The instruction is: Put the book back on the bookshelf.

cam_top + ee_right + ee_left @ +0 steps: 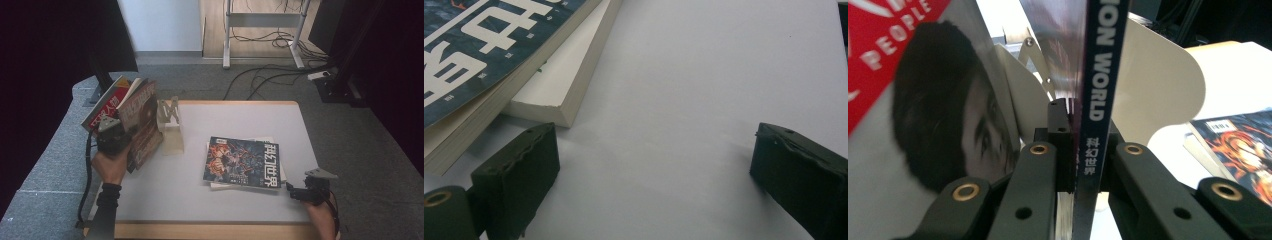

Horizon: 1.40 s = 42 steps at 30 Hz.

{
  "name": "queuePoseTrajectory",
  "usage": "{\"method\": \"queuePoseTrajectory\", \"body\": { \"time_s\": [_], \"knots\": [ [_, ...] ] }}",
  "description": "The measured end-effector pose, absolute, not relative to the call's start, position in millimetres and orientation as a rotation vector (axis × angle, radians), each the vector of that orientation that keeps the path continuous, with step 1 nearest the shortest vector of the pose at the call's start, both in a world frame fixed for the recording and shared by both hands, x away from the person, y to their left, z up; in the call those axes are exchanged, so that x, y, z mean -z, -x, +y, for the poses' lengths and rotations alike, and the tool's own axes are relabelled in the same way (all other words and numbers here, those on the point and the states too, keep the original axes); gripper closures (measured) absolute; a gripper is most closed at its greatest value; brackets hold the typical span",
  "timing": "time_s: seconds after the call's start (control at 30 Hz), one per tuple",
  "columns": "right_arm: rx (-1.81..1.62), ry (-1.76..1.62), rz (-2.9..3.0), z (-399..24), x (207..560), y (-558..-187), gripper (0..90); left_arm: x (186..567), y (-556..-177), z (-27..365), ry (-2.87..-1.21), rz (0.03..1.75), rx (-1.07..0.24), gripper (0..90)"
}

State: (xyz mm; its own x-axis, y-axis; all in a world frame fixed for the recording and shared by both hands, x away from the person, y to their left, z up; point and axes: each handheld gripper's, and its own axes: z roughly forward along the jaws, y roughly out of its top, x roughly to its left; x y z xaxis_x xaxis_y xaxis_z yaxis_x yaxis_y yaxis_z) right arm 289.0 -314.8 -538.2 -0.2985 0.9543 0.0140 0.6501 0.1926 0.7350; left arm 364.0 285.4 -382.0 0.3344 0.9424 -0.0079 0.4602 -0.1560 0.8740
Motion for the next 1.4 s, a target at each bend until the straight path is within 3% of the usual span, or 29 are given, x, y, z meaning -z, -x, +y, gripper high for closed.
{"method": "queuePoseTrajectory", "body": {
  "time_s": [1.1,1.4],
  "knots": [
    [-0.898,-1.498,2.024,-315,538,-289,4.9,408,-378,297,-1.772,1.259,-0.713,80.6],
    [-0.899,-1.500,2.023,-315,538,-289,4.9,401,-357,305,-1.742,1.263,-0.726,64.8]
  ]
}}
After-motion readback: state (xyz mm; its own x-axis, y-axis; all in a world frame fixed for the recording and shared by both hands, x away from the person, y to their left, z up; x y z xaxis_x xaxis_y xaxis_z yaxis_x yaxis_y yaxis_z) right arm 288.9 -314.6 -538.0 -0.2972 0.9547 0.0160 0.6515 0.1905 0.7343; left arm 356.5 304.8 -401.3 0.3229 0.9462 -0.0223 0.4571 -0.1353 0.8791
